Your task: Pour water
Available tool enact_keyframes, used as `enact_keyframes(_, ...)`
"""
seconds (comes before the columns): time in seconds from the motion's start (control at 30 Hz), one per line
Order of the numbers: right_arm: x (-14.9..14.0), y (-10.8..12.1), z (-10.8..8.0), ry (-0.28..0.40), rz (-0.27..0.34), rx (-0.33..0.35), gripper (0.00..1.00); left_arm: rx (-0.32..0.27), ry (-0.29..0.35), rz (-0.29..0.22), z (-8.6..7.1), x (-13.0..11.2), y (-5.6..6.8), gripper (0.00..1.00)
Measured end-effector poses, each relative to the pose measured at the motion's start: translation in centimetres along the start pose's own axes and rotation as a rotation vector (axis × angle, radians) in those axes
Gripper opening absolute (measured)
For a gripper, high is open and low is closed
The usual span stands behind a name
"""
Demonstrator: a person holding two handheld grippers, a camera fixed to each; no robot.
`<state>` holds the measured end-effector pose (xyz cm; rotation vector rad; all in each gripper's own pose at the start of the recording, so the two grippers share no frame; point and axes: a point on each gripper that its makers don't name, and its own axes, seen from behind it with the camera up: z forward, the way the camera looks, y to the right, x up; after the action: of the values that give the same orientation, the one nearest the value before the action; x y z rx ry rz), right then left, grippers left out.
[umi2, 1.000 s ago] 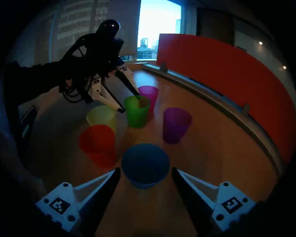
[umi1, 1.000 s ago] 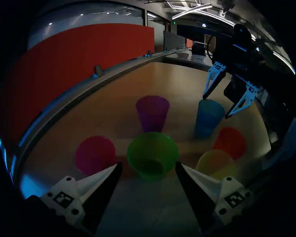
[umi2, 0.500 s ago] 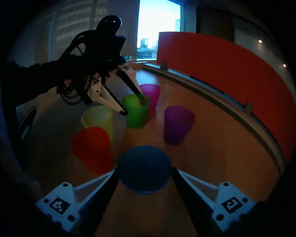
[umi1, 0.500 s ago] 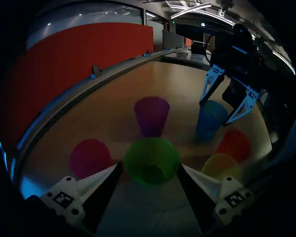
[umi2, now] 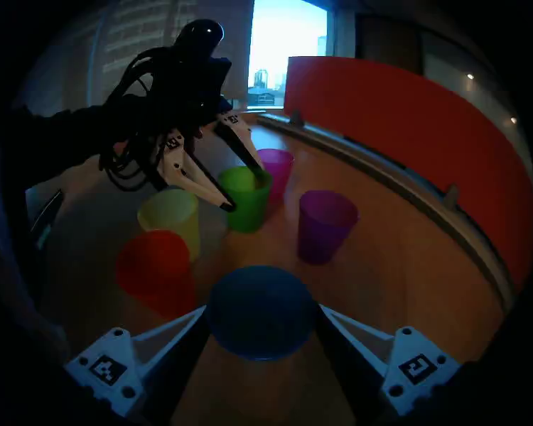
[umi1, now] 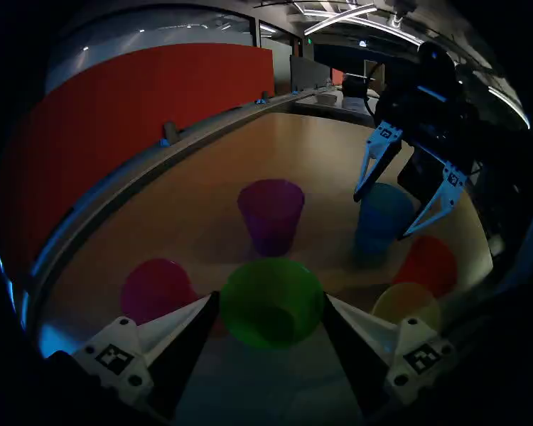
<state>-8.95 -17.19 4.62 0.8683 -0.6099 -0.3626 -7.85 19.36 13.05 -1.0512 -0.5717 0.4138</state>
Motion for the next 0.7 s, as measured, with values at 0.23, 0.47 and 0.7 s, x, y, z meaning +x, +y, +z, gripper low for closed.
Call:
enact_keyframes(0.23, -0.25, 0.00, 0.11, 0.003, 0.010, 0.004, 0.99, 0.003, 0.004, -0.008, 0.17, -0.12, -0.11, 1.00)
enact_keyframes(0.47, -0.20, -0.32, 0.28, 0.007, 0.012, 0.012, 0.92, 0.010, 0.003, -0.006, 0.47, -0.46, -0.08, 0.90)
enact_keyframes(0.7, -0.17, -0.05, 0.27, 0.013, 0.020, 0.000, 0.91, 0.018, 0.015, -0.023, 0.46, -0.52, -0.29, 0.87)
